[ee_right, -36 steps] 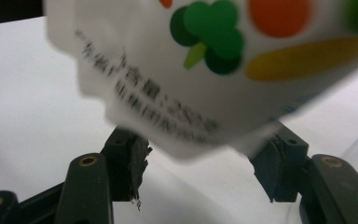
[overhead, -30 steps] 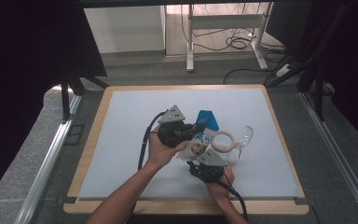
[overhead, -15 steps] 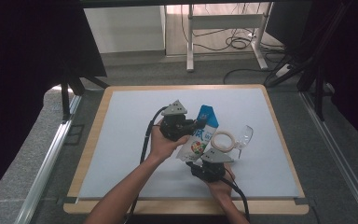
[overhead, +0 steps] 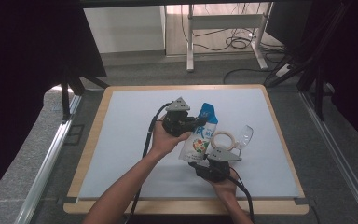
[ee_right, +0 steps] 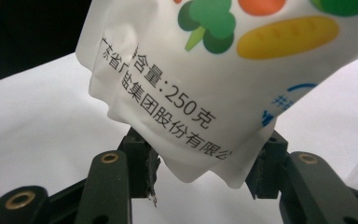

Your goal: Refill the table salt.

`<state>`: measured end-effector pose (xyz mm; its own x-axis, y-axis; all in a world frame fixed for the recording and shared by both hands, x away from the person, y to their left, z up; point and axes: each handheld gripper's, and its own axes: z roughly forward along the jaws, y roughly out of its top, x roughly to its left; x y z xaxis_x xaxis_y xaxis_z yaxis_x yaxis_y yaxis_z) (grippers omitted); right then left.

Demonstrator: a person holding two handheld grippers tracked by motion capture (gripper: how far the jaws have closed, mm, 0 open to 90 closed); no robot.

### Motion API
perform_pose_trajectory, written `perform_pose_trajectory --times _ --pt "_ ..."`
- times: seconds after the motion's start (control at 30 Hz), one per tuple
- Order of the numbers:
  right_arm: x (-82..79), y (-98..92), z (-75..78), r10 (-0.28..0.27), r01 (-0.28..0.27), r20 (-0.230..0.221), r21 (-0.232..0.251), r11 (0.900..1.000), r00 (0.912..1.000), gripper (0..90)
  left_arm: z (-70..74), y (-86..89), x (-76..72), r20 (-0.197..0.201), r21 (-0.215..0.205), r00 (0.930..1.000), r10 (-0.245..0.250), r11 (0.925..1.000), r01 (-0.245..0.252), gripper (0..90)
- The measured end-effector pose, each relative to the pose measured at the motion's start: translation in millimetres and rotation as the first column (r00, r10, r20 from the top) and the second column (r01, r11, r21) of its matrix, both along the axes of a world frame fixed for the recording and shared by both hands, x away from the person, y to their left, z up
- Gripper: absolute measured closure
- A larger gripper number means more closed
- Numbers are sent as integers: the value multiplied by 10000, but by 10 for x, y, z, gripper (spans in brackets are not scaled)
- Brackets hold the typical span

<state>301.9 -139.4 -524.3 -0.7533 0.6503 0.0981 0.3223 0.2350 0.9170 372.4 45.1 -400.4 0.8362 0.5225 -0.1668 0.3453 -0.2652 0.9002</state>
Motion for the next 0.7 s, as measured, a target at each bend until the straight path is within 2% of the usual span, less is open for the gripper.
perform_pose_trajectory --times 0.1,0.17,0.27,0.4,0.7 --pt "-5 -21 -3 73 -72 -110 117 9999 9999 528 -9 -31 16 -152 -40 9998 -114 9999 114 897" --pt "-25 -51 -18 98 -88 -349 290 9995 9993 528 -19 -85 21 -82 235 9999 -60 9997 62 897" --pt "-39 -66 -37 46 -33 -425 305 9995 9991 528 -35 -135 31 -92 357 10000 -25 9994 28 898" --pt "-50 -89 -43 45 -16 -613 478 9989 9981 528 -49 -175 45 -189 343 9998 5 9994 2 897" --pt "-65 -89 -34 108 -67 -682 593 9982 9976 532 -47 -268 36 -193 530 9998 -65 9986 75 897"
